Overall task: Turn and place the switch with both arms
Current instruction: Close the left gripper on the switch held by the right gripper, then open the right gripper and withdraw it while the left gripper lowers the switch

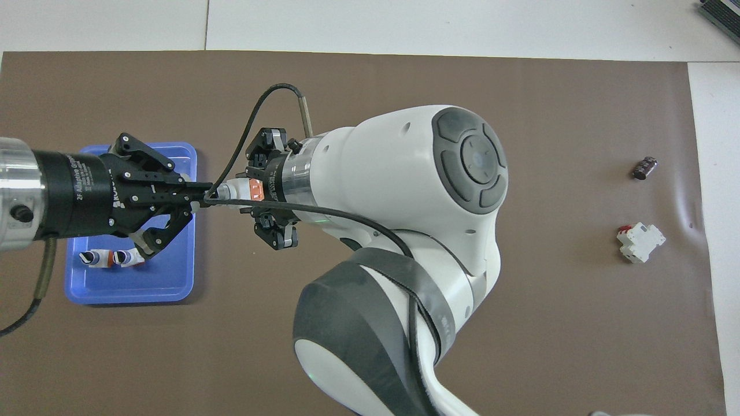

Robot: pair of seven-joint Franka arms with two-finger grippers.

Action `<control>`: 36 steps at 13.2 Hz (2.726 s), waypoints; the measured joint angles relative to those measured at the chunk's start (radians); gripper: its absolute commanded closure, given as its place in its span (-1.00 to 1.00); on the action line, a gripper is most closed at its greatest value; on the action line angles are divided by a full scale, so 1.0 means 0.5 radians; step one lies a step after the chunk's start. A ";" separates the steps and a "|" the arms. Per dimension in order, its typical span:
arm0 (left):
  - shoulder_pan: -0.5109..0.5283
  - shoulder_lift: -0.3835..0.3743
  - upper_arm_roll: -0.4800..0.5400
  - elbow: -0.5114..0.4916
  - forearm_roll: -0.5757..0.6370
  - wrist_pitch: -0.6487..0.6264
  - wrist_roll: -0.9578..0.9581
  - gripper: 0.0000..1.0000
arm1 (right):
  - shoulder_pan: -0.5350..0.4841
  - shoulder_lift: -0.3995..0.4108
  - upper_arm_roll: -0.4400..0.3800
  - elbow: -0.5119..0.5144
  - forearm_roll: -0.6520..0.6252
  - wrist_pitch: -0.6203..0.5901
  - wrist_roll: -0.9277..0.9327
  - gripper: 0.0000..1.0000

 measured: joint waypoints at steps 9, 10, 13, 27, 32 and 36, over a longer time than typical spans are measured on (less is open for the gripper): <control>0.008 -0.001 0.000 -0.002 0.001 -0.011 -0.415 1.00 | 0.002 0.000 0.001 0.000 -0.002 -0.005 -0.001 1.00; 0.008 -0.001 0.000 -0.002 0.001 -0.011 -0.415 1.00 | 0.002 0.000 0.001 0.000 -0.002 -0.005 -0.001 1.00; 0.009 -0.001 0.000 -0.002 0.001 -0.012 -0.416 1.00 | 0.003 0.000 0.001 0.000 -0.004 -0.005 -0.001 -0.76; 0.144 -0.125 0.016 -0.462 0.539 0.062 0.198 1.00 | -0.670 -0.434 -0.030 -0.296 -0.434 -0.515 -1.994 -1.00; 0.337 -0.203 0.022 -0.757 0.724 0.293 0.968 1.00 | -0.932 -0.438 -0.036 -0.335 -0.905 -0.626 -2.812 -1.00; 0.444 -0.168 0.021 -0.941 0.747 0.570 1.470 1.00 | -1.009 -0.510 -0.146 -0.314 -1.021 -0.859 -3.130 -1.00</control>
